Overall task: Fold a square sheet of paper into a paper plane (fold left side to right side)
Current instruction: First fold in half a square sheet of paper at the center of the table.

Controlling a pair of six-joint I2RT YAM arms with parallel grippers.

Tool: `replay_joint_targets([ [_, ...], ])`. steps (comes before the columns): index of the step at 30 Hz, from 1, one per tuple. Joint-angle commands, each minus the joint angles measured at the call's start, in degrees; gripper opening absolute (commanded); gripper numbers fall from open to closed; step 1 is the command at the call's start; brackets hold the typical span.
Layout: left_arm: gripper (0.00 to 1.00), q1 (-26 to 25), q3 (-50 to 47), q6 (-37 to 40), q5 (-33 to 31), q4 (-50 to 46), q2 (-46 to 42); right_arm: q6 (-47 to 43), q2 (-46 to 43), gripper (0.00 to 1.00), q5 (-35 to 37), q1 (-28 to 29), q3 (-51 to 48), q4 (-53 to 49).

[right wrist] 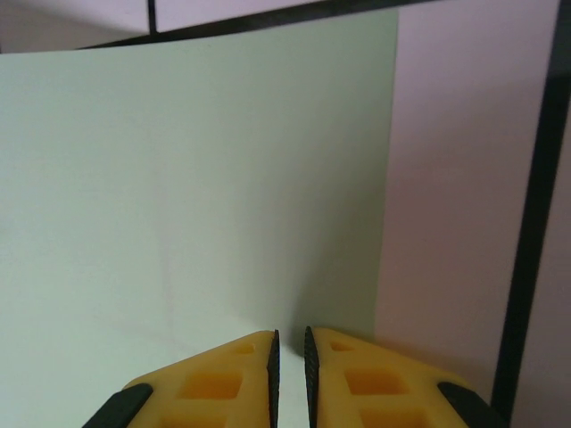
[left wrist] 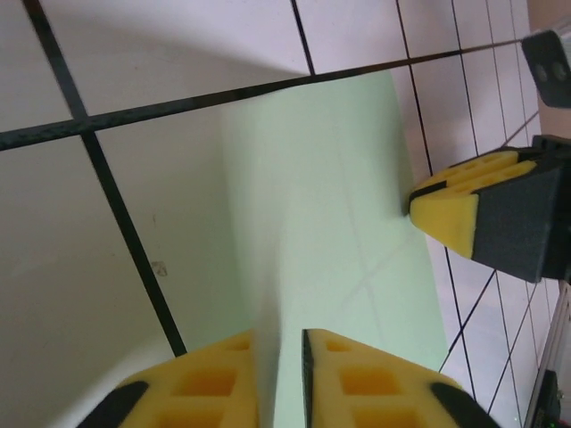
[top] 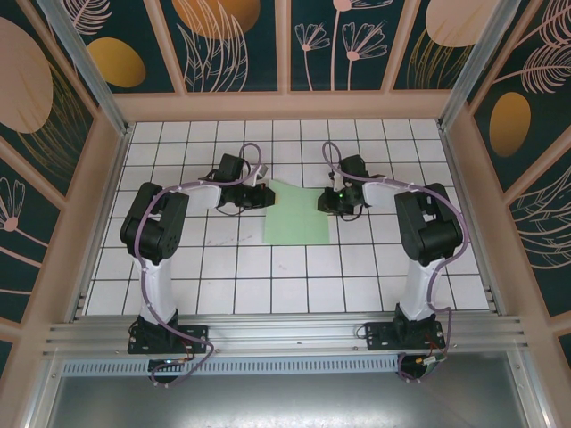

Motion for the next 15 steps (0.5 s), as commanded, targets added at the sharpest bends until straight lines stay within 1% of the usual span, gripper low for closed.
replay_joint_targets([
  [1, 0.29, 0.3, -0.2, -5.7, 3.6, 3.2, -2.9, -0.3, 1.2, 0.19, 1.8, 0.7, 1.0, -2.8],
  [4, 0.38, 0.3, -2.7, -13.0, 7.0, 10.6, -4.6, -0.4, 1.5, 0.19, 2.0, 0.7, 0.2, -2.6],
  [8, 0.48, -0.1, -5.1, -20.4, 9.7, 18.3, -5.5, -0.4, 1.9, 0.19, 2.1, 0.6, 0.0, -2.5],
  [11, 0.53, -1.3, -5.1, -23.3, 11.1, 20.9, -5.0, -0.4, 2.1, 0.2, 1.9, 0.7, 0.1, -2.3],
  [15, 0.54, -3.4, -4.0, -27.1, 12.3, 25.1, -2.4, -0.1, 2.1, 0.2, 0.9, 0.7, 0.0, -1.4],
])
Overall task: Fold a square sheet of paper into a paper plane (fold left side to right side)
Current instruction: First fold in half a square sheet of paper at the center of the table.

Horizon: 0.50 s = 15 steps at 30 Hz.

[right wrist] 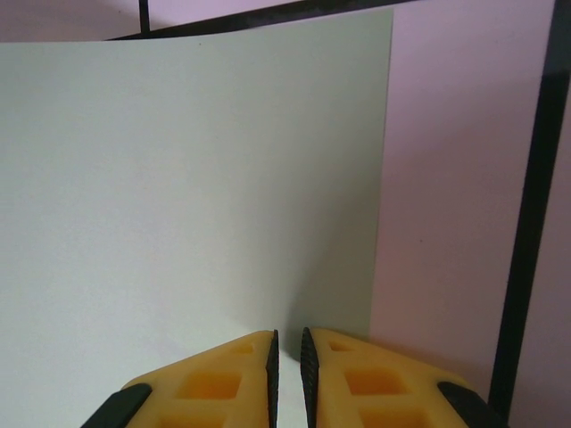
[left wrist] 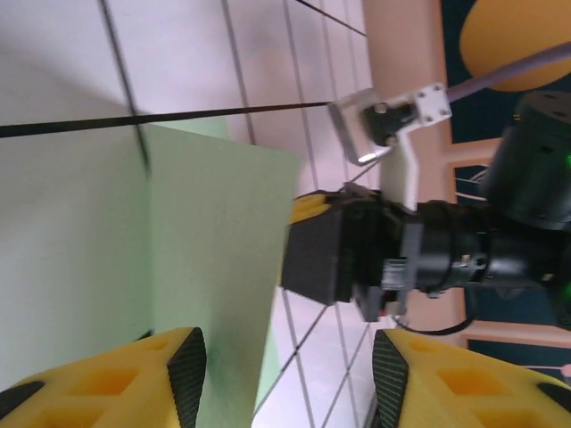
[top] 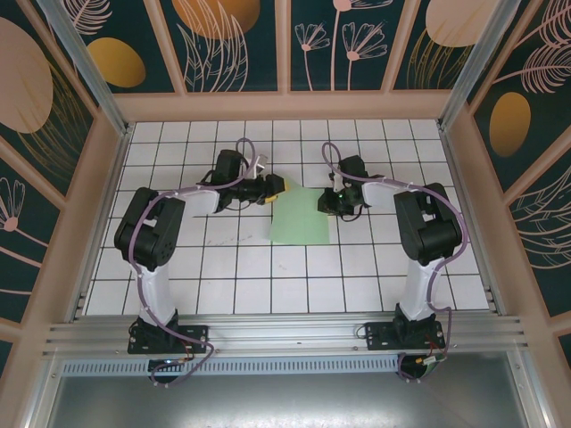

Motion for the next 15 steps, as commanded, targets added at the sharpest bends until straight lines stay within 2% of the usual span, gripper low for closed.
replay_joint_targets([
  [1, 0.54, -2.2, 1.0, -6.0, 3.0, 7.2, 2.3, 0.0, 1.8, 0.2, 0.1, 0.6, -0.1, -1.0],
  [8, 0.52, -3.6, 2.9, -11.4, 2.1, 13.6, 6.9, 1.3, 1.1, 0.22, -4.1, 0.4, -1.0, 3.1],
  [15, 0.39, -4.1, 4.7, -13.5, -0.1, 15.2, 9.9, 3.2, -0.7, 0.24, -7.2, -0.4, -2.5, 7.5],
])
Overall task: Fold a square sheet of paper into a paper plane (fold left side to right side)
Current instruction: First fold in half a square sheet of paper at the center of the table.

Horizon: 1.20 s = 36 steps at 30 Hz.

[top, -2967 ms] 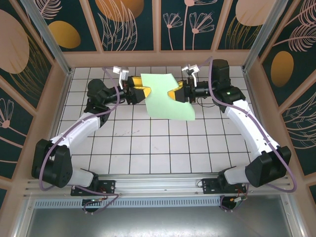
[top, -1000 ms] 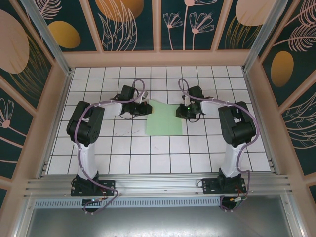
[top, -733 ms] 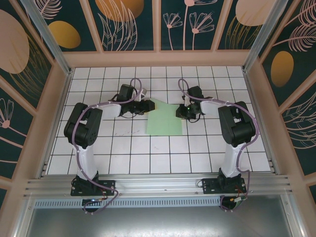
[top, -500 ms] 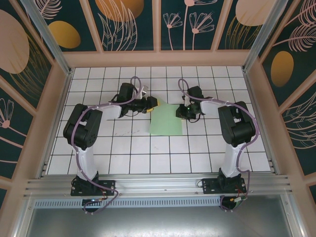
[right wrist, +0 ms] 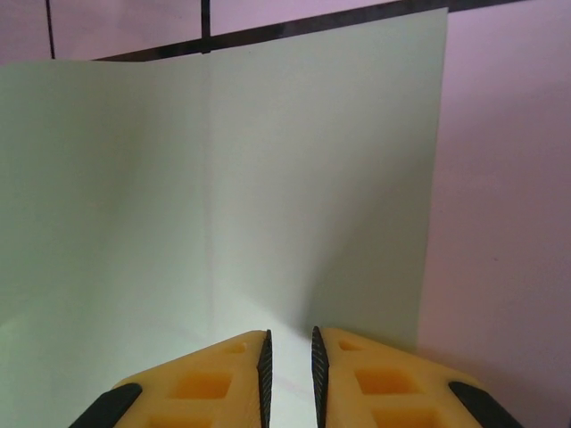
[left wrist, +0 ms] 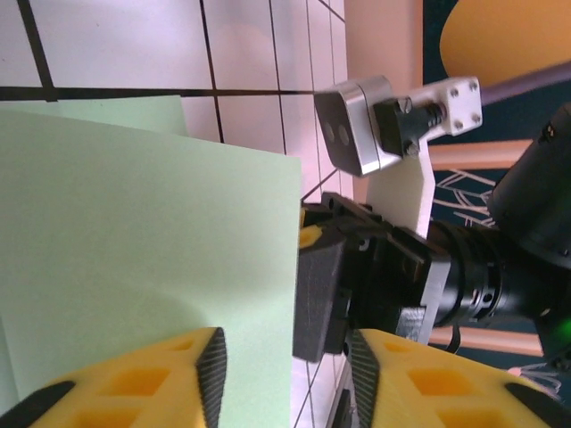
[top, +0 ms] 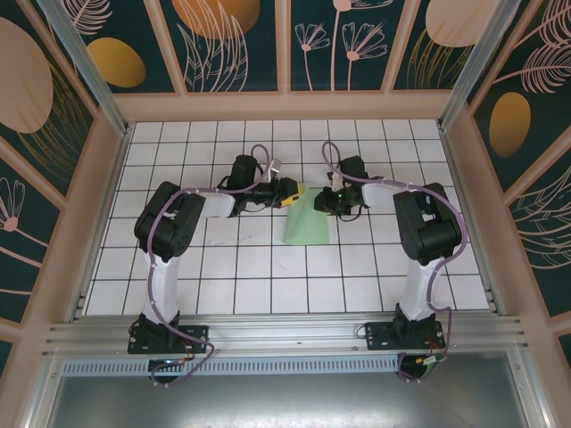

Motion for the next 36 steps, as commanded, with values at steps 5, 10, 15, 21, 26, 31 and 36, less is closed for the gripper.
replay_joint_targets([
  [5, 0.37, -0.5, 2.7, -2.2, -2.0, 3.1, 2.3, 3.0, -6.1, 0.3, -4.3, -1.7, -3.6, 7.3],
  [10, 0.35, -0.8, 3.3, -1.4, -2.6, 1.6, 2.7, 5.4, -11.6, 0.45, -7.8, -3.5, -6.0, 10.0],
  [15, 0.35, -1.0, 3.5, -0.4, -3.1, 0.3, 2.6, 9.5, -11.9, 0.49, -16.6, -3.6, -7.3, 13.6],
  [21, 0.34, -1.0, 3.5, -0.3, -3.4, 0.1, 2.7, 12.0, -9.1, 0.49, -20.0, -2.3, -6.7, 15.1],
  [26, 0.32, -1.0, 3.5, 0.0, -3.6, -0.2, 2.5, 12.3, -6.8, 0.45, -20.4, -0.8, -5.7, 14.0],
  [31, 0.27, -1.1, 3.5, 0.0, -3.8, -0.3, 2.6, 12.5, -6.2, 0.36, -20.2, -0.4, -5.7, 13.7],
  [36, 0.26, -1.0, 3.5, 0.2, -3.9, -0.6, 2.4, 12.3, -6.0, 0.14, -19.7, -0.3, -5.7, 13.0],
])
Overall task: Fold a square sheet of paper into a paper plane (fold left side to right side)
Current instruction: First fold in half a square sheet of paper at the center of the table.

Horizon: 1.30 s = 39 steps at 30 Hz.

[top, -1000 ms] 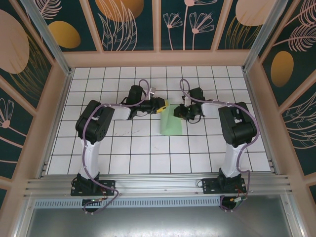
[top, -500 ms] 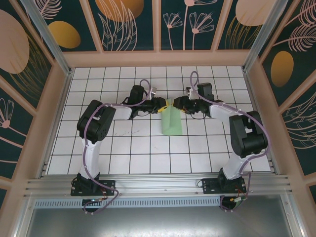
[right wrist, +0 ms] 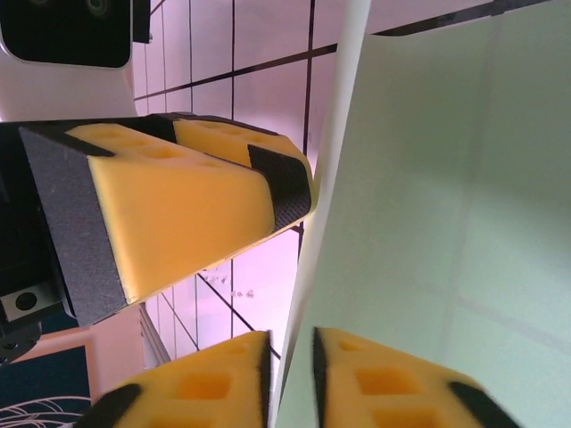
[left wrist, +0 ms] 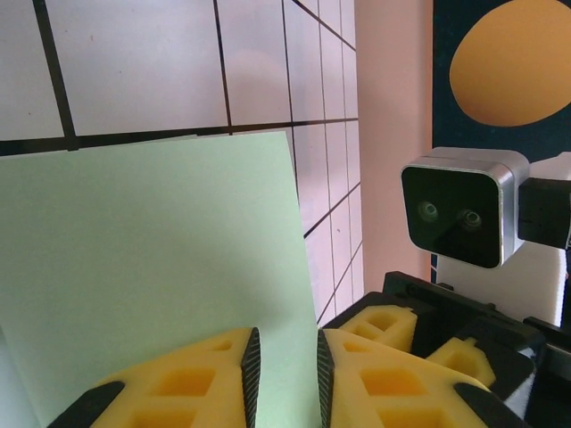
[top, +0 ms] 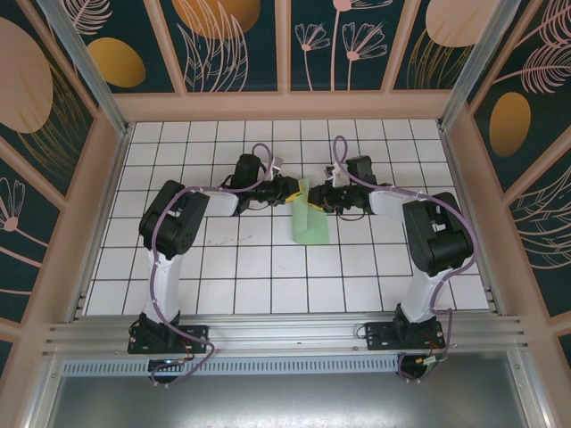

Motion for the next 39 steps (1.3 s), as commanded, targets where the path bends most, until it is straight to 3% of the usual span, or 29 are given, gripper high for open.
replay_joint_targets([
  [1, 0.26, -0.4, 1.3, 1.2, -0.5, -0.7, 0.4, -0.2, 0.5, 0.1, -0.9, 0.3, 0.9, -0.7],
  [5, 0.32, -0.4, 0.7, 3.6, -1.4, -2.7, -2.2, -2.8, 0.2, 0.02, 2.7, 0.1, 2.3, -5.0],
  [14, 0.48, -0.5, -1.7, 15.4, -12.2, -21.3, -11.3, -7.7, 0.8, 0.02, 11.6, -1.5, 3.2, -11.6],
  [21, 0.53, -3.0, -1.0, 18.7, -18.2, -29.1, -9.5, -9.6, 1.3, 0.03, 16.2, -1.8, 3.8, -14.5],
  [31, 0.56, -5.7, 6.7, 19.9, -22.7, -35.2, -3.6, -9.5, 1.3, 0.05, 16.0, -1.7, 2.6, -14.0],
  [39, 0.45, -7.3, 11.6, 21.3, -26.4, -40.3, -0.2, -10.2, 1.0, 0.09, 16.5, -1.8, 2.6, -14.4],
])
